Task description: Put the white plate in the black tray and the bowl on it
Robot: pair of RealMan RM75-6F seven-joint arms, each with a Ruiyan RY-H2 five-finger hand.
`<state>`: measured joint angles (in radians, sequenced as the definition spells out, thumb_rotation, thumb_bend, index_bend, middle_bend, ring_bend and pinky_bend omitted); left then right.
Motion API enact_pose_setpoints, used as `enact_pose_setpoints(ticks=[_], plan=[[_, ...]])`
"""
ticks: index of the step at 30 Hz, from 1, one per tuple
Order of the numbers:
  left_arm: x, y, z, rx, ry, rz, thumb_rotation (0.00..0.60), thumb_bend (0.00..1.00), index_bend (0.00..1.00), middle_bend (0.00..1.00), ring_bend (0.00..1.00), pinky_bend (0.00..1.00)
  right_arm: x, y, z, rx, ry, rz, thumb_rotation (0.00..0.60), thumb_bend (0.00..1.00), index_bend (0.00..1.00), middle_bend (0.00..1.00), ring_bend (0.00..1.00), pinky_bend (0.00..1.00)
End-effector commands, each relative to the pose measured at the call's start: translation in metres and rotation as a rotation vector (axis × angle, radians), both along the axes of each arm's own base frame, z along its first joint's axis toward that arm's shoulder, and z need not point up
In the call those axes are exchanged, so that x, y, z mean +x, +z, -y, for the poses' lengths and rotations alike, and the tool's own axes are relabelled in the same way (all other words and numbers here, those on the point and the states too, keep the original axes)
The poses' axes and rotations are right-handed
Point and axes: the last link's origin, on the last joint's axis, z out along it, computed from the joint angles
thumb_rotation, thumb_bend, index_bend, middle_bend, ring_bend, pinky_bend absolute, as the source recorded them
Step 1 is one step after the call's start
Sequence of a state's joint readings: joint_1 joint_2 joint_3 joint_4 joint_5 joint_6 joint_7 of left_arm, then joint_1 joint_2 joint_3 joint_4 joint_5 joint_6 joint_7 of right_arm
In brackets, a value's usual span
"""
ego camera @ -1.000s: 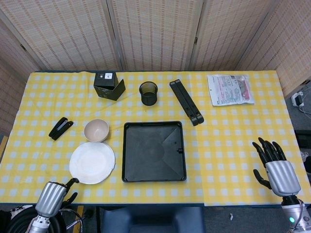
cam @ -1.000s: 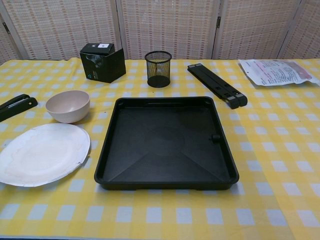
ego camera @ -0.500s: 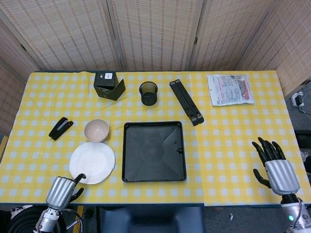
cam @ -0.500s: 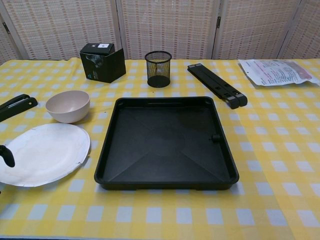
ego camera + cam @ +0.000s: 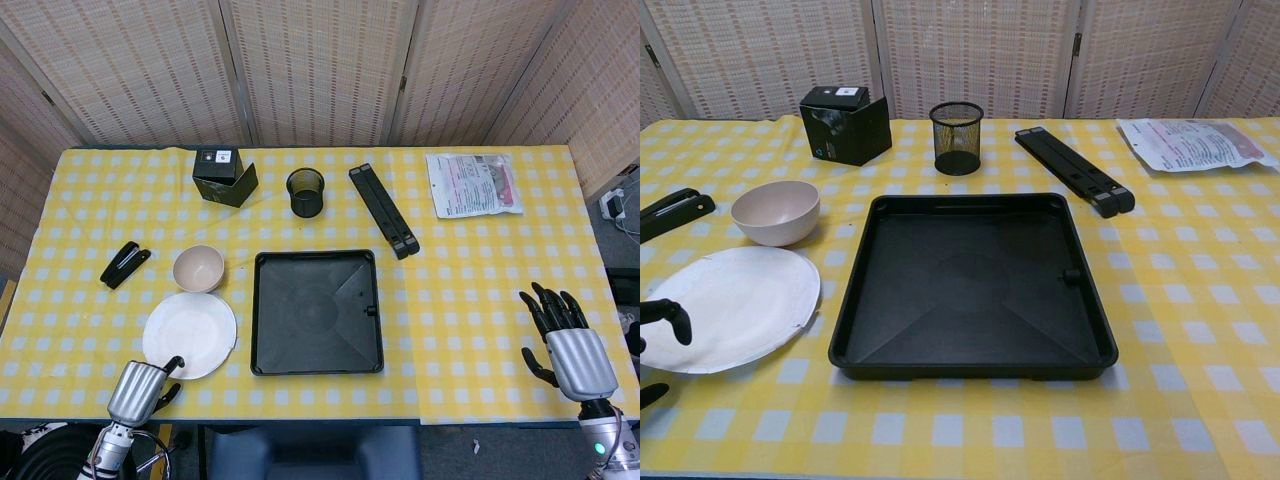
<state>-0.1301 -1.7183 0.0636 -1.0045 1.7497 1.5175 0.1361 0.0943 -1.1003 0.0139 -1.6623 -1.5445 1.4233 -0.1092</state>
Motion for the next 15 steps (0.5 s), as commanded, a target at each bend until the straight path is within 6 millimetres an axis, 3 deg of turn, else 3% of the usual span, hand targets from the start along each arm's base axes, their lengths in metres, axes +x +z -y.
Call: enact_pose_setpoints(ticks=[1, 9, 15], plan=[[0.000, -0.005, -0.004, 0.012, 0.001, -0.006, 0.600, 0.30, 0.50, 1.00, 1.00, 1.00, 0.000, 0.000, 0.000, 0.000, -0.002, -0.001, 0.600, 0.41, 0.00, 0.00, 0.00, 0.00], [-0.004, -0.013, -0.011, 0.018, 0.011, -0.009, 0.600, 0.36, 0.52, 1.00, 1.00, 1.00, -0.001, 0.001, 0.001, 0.004, -0.005, 0.000, 0.600, 0.40, 0.00, 0.00, 0.00, 0.00], [-0.003, -0.016, -0.016, 0.069, -0.002, -0.002, 0.600, 0.45, 0.60, 1.00, 1.00, 1.00, -0.002, 0.002, 0.002, 0.003, -0.010, 0.003, 0.600, 0.41, 0.00, 0.00, 0.00, 0.00]])
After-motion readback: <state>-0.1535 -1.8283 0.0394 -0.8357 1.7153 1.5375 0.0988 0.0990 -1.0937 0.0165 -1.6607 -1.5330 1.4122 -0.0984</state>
